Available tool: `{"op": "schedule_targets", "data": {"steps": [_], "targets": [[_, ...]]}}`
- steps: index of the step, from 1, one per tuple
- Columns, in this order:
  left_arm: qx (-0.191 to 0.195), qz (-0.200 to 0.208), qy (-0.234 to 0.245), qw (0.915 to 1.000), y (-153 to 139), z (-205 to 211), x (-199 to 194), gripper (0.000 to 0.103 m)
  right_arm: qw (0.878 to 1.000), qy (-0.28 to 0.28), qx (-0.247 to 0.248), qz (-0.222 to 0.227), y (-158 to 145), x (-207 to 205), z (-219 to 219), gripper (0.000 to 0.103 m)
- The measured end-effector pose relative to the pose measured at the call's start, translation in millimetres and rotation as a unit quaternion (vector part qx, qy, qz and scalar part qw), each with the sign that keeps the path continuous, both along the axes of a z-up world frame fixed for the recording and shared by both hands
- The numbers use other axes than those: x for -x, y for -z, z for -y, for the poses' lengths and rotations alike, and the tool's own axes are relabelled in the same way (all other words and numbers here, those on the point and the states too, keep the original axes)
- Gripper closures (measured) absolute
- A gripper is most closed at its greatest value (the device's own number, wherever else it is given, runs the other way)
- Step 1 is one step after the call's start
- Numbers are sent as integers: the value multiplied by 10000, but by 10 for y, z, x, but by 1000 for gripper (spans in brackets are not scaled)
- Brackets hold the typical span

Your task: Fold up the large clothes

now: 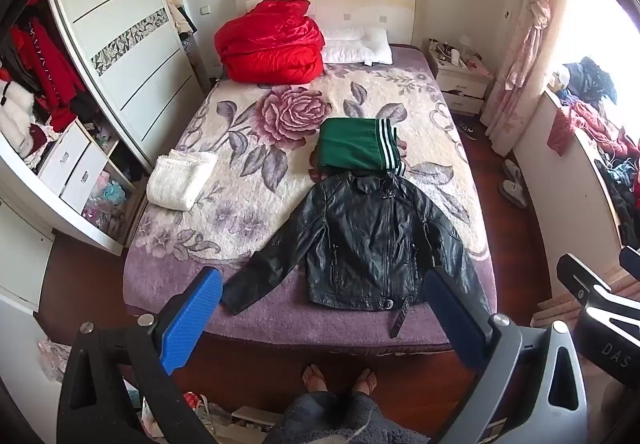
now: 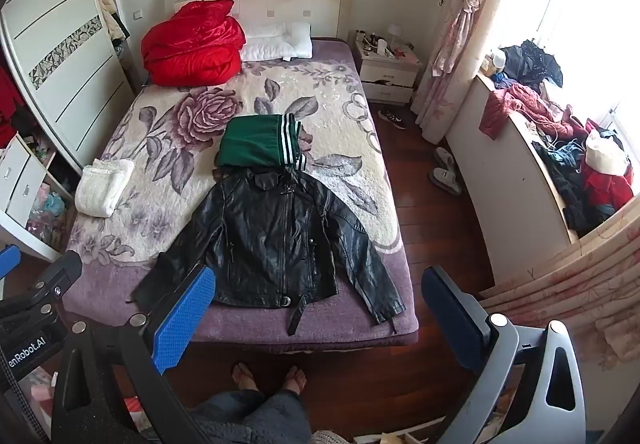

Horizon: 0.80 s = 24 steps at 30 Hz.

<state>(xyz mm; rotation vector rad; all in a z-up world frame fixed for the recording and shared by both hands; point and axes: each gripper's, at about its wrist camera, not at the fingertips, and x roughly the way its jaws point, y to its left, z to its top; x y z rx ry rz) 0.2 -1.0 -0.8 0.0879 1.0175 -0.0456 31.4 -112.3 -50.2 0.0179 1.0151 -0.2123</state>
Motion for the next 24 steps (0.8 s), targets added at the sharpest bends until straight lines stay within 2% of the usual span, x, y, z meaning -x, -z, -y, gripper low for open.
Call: {"op": "schedule_targets", "data": {"steps": [18, 24], "targets": [[91, 74, -13, 9999, -85, 17, -13, 0, 10000, -14, -3, -1, -31, -18, -7, 0], [96, 61, -4, 9999, -116, 0, -6, 0, 10000, -5, 6, 0, -123, -104, -98, 0]]}}
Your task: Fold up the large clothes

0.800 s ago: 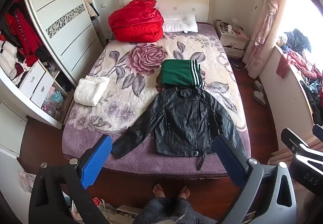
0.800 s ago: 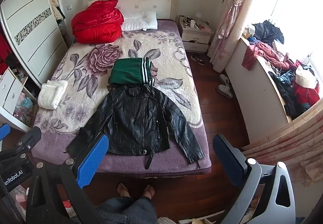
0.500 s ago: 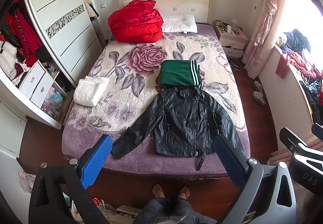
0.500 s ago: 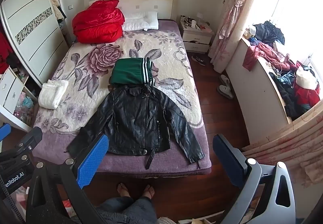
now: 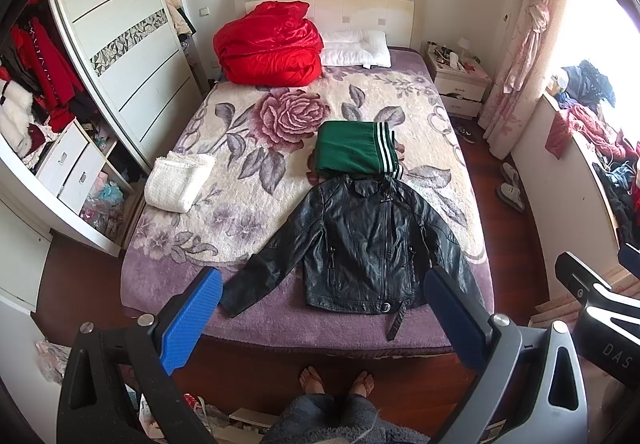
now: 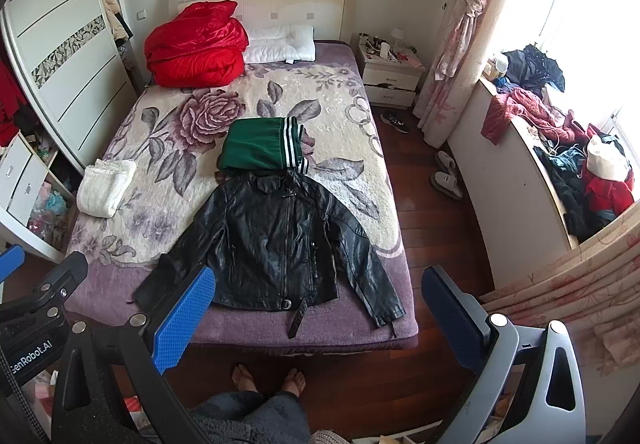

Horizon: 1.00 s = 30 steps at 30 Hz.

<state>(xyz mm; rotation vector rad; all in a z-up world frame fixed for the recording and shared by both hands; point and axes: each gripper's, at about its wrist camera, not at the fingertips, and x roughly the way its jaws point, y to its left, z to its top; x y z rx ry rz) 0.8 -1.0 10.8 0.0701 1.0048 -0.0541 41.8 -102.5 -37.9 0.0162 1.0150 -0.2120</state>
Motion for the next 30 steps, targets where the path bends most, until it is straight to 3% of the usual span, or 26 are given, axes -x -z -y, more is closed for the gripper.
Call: {"op": "schedule_targets", "data": {"steps": [30], "targets": [[105, 45, -23, 9999, -60, 41, -119, 0, 10000, -9, 11, 30, -99, -46, 24, 0]]}}
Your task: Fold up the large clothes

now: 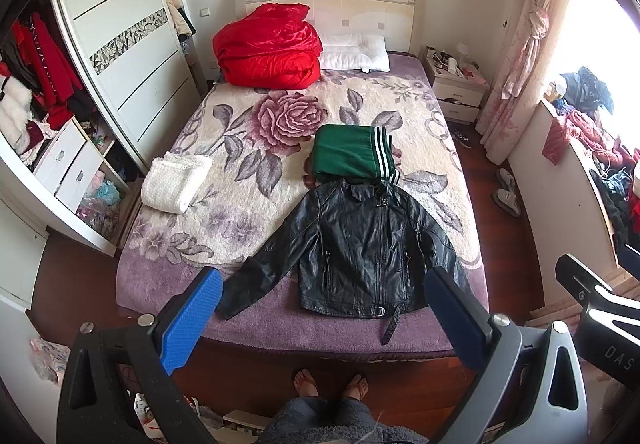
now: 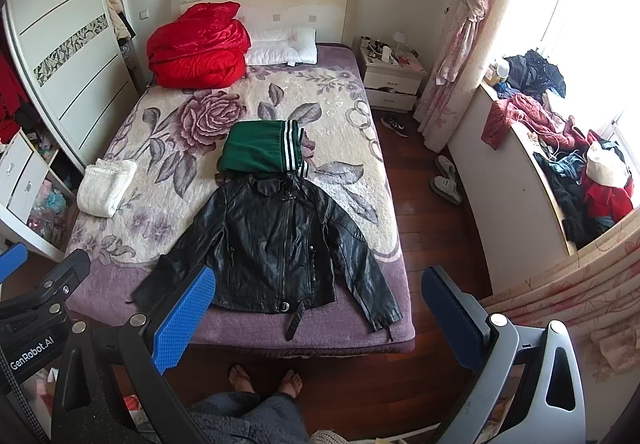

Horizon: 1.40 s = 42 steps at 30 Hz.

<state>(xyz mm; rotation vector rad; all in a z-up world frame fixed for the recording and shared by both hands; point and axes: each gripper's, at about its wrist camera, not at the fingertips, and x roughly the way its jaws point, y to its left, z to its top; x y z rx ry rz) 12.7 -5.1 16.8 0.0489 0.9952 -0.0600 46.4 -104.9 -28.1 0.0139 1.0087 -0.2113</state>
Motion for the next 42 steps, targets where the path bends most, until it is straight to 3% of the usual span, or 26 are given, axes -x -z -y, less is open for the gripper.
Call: {"op": "schedule_targets", "data": {"steps": [30, 42], "targets": [[2, 152, 11, 9999, -38, -25, 28, 0, 10000, -15, -47, 11, -145, -154, -150, 0], [15, 149, 43, 9999, -9, -34, 29, 0, 9999, 36, -103, -27, 2, -74, -194, 0]]}}
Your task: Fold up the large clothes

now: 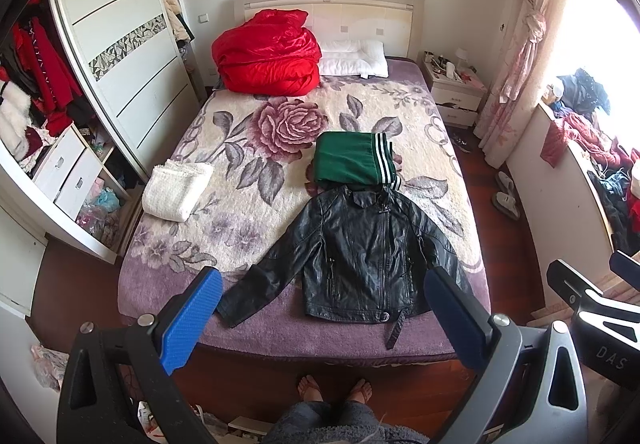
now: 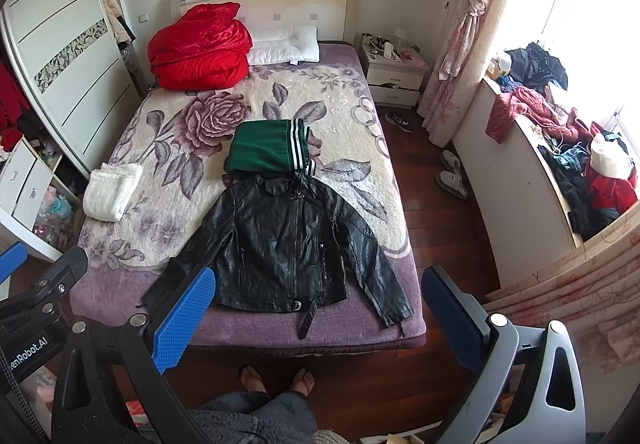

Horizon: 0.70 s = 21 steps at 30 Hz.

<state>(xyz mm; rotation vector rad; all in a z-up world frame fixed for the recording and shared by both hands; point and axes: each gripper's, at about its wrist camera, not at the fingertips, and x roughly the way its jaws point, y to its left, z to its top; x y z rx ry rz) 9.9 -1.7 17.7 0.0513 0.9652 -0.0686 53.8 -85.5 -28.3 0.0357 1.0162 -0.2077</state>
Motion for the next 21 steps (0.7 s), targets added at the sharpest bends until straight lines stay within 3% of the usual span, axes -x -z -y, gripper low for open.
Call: {"op": "schedule_targets", "data": {"steps": [6, 11, 15, 17, 18, 19, 21], "targets": [[-100, -21, 83, 9999, 160, -152, -225, 0, 9998, 213, -31, -33, 135, -123, -86, 0], [-463, 69, 115, 9988, 693, -255, -594, 0, 9970, 640, -443, 26, 663, -341, 150, 0], [-774, -170, 113, 9968, 1411, -288, -954, 0, 9842, 1430, -930, -466, 1674, -565, 602, 0], [-1028, -397, 71, 9939, 1870, -278, -1113, 0, 9738, 1769, -1306, -580, 2191, -597, 854, 20], [-1095, -519, 67, 9926, 2119, -273, -1189, 0, 9646, 2044, -1486, -756, 2583, -601, 1014, 47], [-1180, -620, 41, 9911, 2308, -276, -1254, 0, 9581, 2215, -1597, -864, 2847, -586, 1130, 56], [-1364, -983, -26, 9858, 2772, -267, -1398, 0, 9320, 2754, -2033, -1194, 3627, -498, 1426, 56]]}}
